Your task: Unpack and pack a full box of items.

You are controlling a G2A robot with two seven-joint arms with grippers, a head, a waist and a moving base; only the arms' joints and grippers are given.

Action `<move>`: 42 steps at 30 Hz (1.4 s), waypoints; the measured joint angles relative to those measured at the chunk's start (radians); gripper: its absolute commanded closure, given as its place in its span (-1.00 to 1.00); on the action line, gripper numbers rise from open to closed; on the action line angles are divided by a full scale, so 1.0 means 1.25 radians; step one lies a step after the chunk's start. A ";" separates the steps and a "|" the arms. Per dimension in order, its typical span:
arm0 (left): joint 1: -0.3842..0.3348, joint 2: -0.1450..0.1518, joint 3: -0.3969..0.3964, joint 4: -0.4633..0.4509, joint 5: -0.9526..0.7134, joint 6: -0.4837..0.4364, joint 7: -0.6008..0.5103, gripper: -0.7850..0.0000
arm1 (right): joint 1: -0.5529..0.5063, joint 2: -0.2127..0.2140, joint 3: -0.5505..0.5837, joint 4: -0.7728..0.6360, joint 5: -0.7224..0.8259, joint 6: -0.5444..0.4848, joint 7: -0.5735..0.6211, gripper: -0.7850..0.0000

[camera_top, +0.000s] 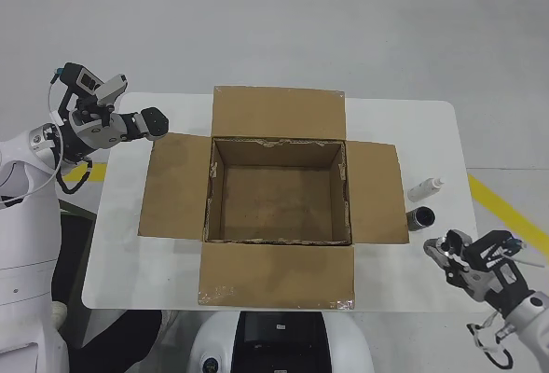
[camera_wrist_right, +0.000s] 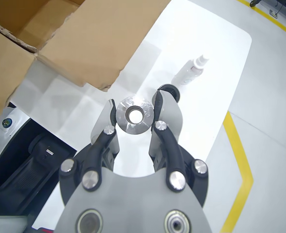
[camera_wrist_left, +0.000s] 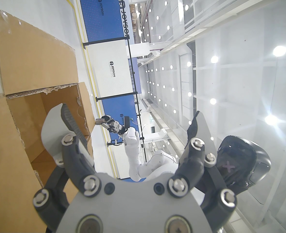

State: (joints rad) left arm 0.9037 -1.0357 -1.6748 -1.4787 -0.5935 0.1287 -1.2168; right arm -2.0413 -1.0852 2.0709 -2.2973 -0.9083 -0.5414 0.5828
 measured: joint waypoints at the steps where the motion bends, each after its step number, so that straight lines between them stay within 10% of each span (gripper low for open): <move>1: 0.000 0.000 0.000 0.000 0.000 0.000 0.000 -1.00 | 0.001 0.000 -0.008 0.013 -0.010 -0.001 -0.011 1.00; 36: 0.000 0.000 0.000 0.000 0.000 0.000 0.000 -1.00 | 0.159 0.004 -0.206 0.305 -0.166 0.061 -0.135 1.00; 42: 0.000 0.000 0.000 0.000 0.000 0.000 0.000 -1.00 | 0.166 0.004 -0.221 0.317 -0.190 0.064 -0.148 0.65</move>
State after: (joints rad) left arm 0.9037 -1.0357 -1.6748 -1.4787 -0.5935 0.1287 -1.2168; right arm -1.8337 -1.0796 1.7951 -1.9009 -1.1461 -0.4618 0.3980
